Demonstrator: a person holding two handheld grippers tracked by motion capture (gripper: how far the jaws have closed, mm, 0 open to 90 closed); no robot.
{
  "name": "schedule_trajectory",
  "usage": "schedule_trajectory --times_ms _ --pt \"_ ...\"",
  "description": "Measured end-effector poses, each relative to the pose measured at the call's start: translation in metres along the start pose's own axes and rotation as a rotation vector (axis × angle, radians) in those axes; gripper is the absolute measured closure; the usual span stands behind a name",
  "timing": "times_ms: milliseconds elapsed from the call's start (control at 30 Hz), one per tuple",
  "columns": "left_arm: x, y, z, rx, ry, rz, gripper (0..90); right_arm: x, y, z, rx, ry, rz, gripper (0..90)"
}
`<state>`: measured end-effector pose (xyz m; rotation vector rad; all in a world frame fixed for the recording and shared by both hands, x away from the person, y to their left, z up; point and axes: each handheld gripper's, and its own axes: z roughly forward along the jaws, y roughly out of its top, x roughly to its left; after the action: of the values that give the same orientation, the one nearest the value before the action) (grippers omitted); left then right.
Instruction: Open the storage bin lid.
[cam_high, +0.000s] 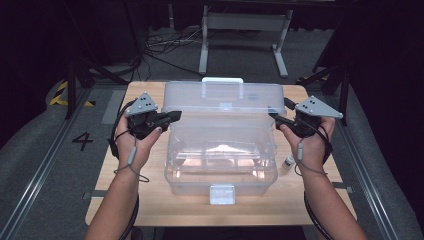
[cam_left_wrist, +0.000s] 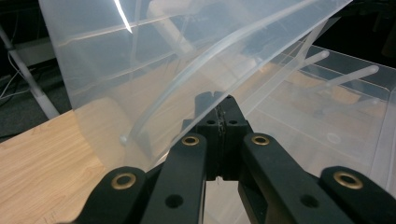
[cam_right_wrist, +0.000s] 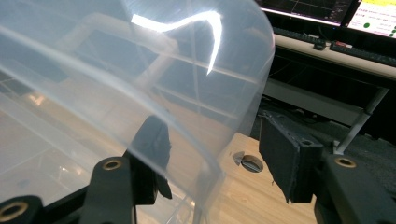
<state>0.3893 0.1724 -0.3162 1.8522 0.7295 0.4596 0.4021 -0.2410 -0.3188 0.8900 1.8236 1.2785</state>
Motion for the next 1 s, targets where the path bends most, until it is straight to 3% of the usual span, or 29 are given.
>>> schedule_trajectory --times_ms 133,333,567,700,1000 --pt "0.001 0.001 0.001 -0.001 -0.001 -0.003 89.6 0.000 0.002 0.001 -0.005 -0.020 -0.002 45.9" --pt "0.001 0.001 0.001 -0.002 -0.007 -0.003 89.5 0.002 0.004 -0.001 -0.016 -0.045 -0.022 59.1" --pt "0.002 -0.001 -0.001 0.001 -0.006 -0.003 88.2 0.002 0.005 -0.003 -0.011 -0.066 -0.023 65.4" --pt "0.002 -0.002 -0.005 -0.005 -0.032 -0.019 84.3 0.000 0.006 -0.003 -0.003 -0.072 -0.015 70.0" --pt "-0.002 -0.010 -0.023 0.041 -0.059 0.006 68.4 -0.006 0.012 -0.001 0.015 -0.051 0.040 72.8"
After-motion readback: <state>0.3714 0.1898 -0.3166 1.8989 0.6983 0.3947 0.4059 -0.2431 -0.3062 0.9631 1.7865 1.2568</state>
